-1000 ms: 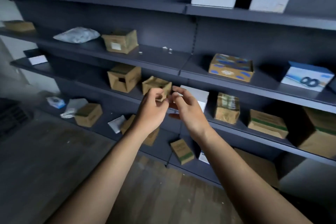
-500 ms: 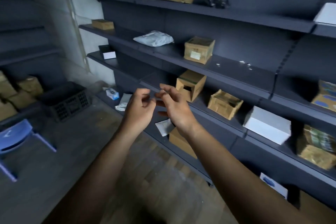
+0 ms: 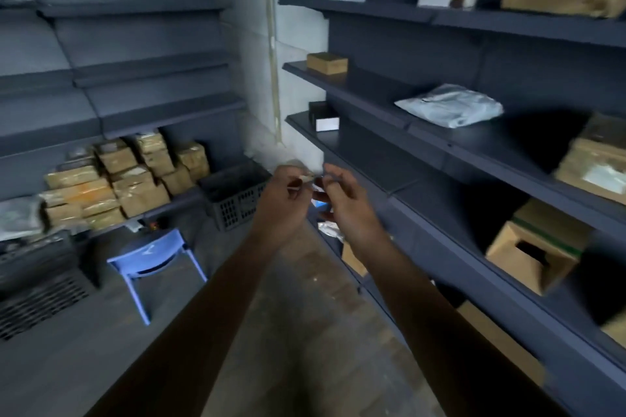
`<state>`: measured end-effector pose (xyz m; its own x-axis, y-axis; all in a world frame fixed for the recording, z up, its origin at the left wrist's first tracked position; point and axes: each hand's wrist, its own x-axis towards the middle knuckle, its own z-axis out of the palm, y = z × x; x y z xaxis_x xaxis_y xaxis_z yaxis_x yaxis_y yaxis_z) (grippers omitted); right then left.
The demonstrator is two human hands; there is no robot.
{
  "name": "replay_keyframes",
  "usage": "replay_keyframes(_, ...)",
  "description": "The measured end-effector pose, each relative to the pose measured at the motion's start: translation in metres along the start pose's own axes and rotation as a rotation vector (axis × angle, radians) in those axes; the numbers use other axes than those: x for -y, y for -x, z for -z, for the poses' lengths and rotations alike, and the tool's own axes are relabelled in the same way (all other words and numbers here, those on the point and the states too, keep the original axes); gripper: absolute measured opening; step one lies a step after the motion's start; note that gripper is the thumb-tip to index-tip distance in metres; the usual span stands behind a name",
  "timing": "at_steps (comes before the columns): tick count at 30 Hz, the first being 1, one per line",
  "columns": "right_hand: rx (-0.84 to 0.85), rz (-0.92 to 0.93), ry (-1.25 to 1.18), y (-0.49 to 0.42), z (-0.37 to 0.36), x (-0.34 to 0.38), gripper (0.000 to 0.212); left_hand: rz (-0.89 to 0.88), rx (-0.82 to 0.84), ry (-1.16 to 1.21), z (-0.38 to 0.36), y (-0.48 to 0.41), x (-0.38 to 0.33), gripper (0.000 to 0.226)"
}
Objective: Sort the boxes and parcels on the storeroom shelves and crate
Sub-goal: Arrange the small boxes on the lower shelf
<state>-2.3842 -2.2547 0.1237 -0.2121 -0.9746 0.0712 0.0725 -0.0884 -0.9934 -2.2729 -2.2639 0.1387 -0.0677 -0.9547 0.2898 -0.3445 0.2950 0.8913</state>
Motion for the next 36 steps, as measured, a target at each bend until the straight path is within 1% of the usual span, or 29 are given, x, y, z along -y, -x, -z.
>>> replay_keyframes(3,0.019,-0.019,-0.008,-0.055,-0.027,-0.005,0.025,0.002,-0.061,0.016,0.018,-0.053,0.021,0.023)
replay_keyframes(6,0.02,-0.023,-0.008,-0.11,-0.053,-0.017,0.024,0.039,-0.093,0.036,0.031,-0.105,0.055,0.008)
replay_keyframes(7,0.014,-0.03,-0.013,-0.128,-0.061,-0.021,0.024,0.04,-0.091,0.036,0.034,-0.122,0.066,0.007)
replay_keyframes(9,0.001,-0.037,-0.006,-0.164,-0.078,-0.029,0.025,0.034,-0.082,0.033,0.041,-0.158,0.087,0.018)
replay_keyframes(12,-0.033,-0.024,0.021,-0.219,-0.105,-0.043,0.02,0.044,-0.019,0.028,0.049,-0.217,0.119,0.018)
replay_keyframes(14,-0.065,-0.016,0.026,-0.256,-0.125,-0.052,0.02,0.042,0.032,0.037,0.056,-0.258,0.141,0.024)
replay_keyframes(16,-0.105,-0.026,0.032,-0.293,-0.146,-0.059,0.019,0.052,0.073,0.071,0.065,-0.301,0.164,0.011)
replay_keyframes(19,-0.167,-0.05,0.015,-0.342,-0.173,-0.065,0.015,0.062,0.139,0.071,0.079,-0.363,0.195,0.023)
replay_keyframes(22,-0.212,-0.054,0.034,-0.387,-0.191,-0.069,0.017,0.065,0.207,0.079,0.085,-0.422,0.219,0.022)
replay_keyframes(25,-0.268,-0.073,0.066,-0.431,-0.196,-0.077,0.019,0.074,0.246,0.082,0.076,-0.471,0.24,0.018)
replay_keyframes(29,-0.323,-0.091,0.088,-0.487,-0.192,-0.096,0.018,0.071,0.308,0.102,0.049,-0.527,0.266,0.02)
replay_keyframes(34,-0.37,-0.159,0.074,-0.572,-0.167,-0.134,0.028,0.072,0.388,0.046,0.008,-0.609,0.297,0.02)
replay_keyframes(36,-0.387,-0.176,0.051,-0.61,-0.152,-0.152,0.027,0.06,0.401,0.01,-0.011,-0.643,0.308,0.016)
